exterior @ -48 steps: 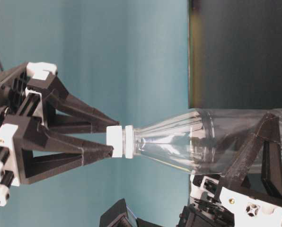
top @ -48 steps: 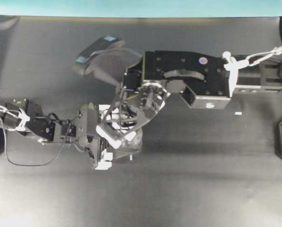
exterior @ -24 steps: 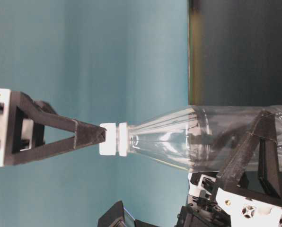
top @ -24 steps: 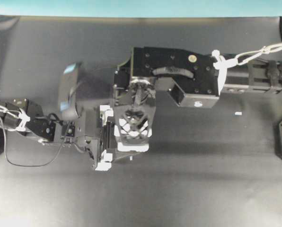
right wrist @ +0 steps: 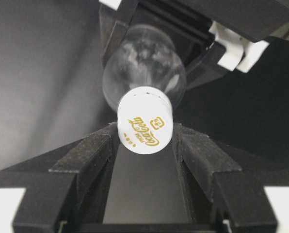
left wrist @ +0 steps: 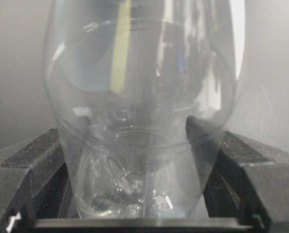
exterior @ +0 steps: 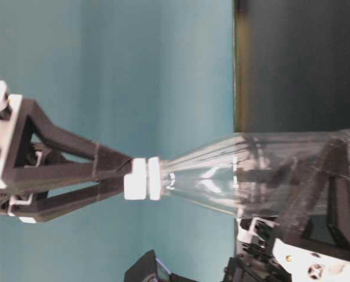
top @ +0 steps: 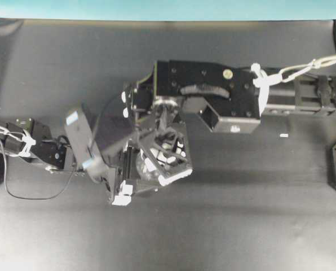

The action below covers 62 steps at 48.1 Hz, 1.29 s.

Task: Open the bottle cap by holding the bottle with the left arm and twisting the cap with the right arm.

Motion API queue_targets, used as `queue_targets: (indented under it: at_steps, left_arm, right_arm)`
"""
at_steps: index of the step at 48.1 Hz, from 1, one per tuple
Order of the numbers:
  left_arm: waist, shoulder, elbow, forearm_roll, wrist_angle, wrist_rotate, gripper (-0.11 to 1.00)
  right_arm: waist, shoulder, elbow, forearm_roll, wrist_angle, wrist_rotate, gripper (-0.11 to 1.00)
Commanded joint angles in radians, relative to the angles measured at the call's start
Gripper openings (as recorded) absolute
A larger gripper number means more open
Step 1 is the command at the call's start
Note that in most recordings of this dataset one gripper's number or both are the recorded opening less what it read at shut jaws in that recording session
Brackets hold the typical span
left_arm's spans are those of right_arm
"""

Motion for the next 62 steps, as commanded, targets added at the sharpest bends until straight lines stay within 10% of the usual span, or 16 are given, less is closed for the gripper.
queue_targets:
  at_steps: [1, 28, 37, 45, 52, 62]
  left_arm:
    - [0.003, -0.006, -0.009, 0.003, 0.003, -0.002, 0.80]
    - [0.003, -0.006, -0.011, 0.005, 0.017, -0.005, 0.80]
    - [0.005, -0.006, -0.011, 0.005, 0.028, -0.006, 0.80]
    - [0.005, -0.006, -0.009, 0.005, 0.041, -0.006, 0.80]
    - [0.006, -0.006, -0.006, 0.005, 0.043, -0.006, 0.80]
    - [0.006, -0.006, -0.008, 0.005, 0.041, -0.006, 0.80]
  right_arm:
    - [0.012, -0.015, 0.012, -0.006, -0.008, -0.014, 0.37]
    - [0.014, -0.060, 0.118, -0.014, -0.078, 0.069, 0.38]
    - [0.025, -0.075, 0.130, -0.034, -0.086, 0.140, 0.80]
    - [0.035, -0.098, 0.106, -0.032, -0.114, 0.222, 0.81]
    - [0.041, -0.121, 0.061, -0.034, -0.109, 0.397, 0.82]
    - [0.025, -0.100, -0.052, -0.038, -0.014, 0.893, 0.82]
